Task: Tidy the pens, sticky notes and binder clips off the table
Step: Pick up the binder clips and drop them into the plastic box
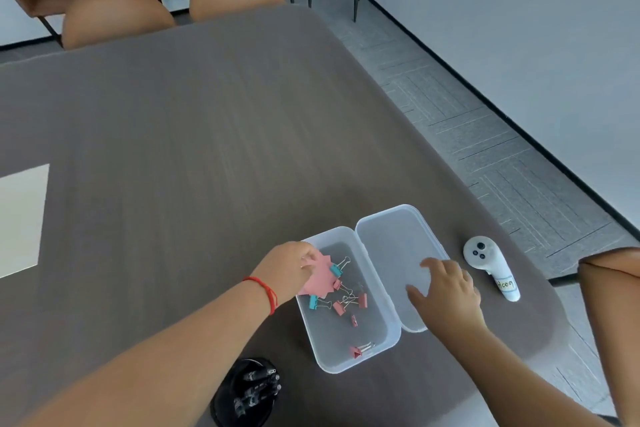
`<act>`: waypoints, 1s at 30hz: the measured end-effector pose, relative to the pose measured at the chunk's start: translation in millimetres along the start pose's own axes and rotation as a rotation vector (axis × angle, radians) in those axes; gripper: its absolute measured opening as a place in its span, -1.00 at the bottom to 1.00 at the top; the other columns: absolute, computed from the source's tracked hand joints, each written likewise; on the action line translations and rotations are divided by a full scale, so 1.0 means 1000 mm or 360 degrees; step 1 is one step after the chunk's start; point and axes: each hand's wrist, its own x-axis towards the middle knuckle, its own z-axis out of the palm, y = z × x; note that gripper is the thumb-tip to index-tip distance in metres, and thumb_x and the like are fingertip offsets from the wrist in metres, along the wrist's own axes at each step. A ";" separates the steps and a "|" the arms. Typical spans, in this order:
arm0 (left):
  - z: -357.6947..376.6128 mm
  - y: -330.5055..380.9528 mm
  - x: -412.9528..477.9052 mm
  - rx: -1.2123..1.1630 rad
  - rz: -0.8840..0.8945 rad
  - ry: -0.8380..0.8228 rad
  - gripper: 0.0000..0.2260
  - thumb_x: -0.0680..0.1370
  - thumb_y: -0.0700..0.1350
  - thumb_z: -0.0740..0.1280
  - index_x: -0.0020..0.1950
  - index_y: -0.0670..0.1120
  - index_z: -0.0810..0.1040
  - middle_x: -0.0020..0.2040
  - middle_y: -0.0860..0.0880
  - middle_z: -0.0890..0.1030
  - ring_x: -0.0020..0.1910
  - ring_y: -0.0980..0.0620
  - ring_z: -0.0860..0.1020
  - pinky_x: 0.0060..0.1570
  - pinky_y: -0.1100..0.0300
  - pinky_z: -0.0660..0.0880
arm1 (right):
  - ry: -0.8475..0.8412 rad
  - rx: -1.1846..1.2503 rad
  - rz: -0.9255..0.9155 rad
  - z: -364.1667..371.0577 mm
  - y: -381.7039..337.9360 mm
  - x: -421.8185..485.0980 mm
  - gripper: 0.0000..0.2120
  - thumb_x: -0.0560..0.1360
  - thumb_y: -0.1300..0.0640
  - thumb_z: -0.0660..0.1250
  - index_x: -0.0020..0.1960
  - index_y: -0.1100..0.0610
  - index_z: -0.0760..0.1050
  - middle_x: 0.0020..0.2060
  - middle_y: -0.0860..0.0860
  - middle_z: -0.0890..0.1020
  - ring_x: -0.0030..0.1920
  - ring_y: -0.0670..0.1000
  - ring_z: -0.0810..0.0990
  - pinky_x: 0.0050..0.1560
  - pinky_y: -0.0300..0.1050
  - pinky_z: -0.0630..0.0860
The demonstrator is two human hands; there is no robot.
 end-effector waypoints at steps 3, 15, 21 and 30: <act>0.008 0.004 -0.006 0.0066 -0.0061 -0.0080 -0.77 0.53 -0.21 0.22 0.16 -0.06 0.53 0.15 -0.08 0.60 0.14 -0.06 0.57 0.15 0.08 0.51 | -0.0124 0.0016 0.0220 -0.002 0.017 0.017 -0.27 0.39 -0.25 0.37 0.45 -0.06 0.17 0.39 0.03 0.33 0.39 0.15 0.31 0.29 0.16 0.34; 0.040 0.004 -0.007 0.0008 -0.0392 0.0149 -0.72 0.54 -0.20 0.20 0.24 -0.12 0.49 0.18 -0.12 0.60 0.11 -0.08 0.57 0.05 0.16 0.49 | -0.0260 0.0241 0.0393 -0.008 0.036 0.042 -0.24 0.40 -0.18 0.36 0.48 0.04 0.15 0.29 0.10 0.49 0.26 0.19 0.48 0.20 0.14 0.49; 0.036 0.009 -0.006 -0.0256 -0.0463 0.0241 -0.81 0.56 -0.12 0.18 0.07 -0.15 0.52 -0.03 -0.13 0.58 -0.03 -0.09 0.54 -0.07 0.12 0.44 | 0.0109 0.0381 0.0110 -0.067 -0.001 0.002 -0.52 0.50 -0.01 0.28 0.37 0.12 0.33 0.24 0.14 0.47 0.24 0.18 0.45 0.17 0.05 0.43; 0.010 -0.014 -0.028 -0.1211 -0.0734 0.0523 -0.84 0.59 -0.02 0.20 -0.04 -0.11 0.41 0.07 -0.17 0.46 0.06 -0.09 0.47 0.06 -0.09 0.59 | -0.0305 -0.0036 -0.0767 -0.009 -0.093 -0.090 -0.40 0.48 -0.03 0.24 0.47 0.00 0.14 0.42 0.06 0.31 0.36 0.17 0.34 0.29 0.11 0.35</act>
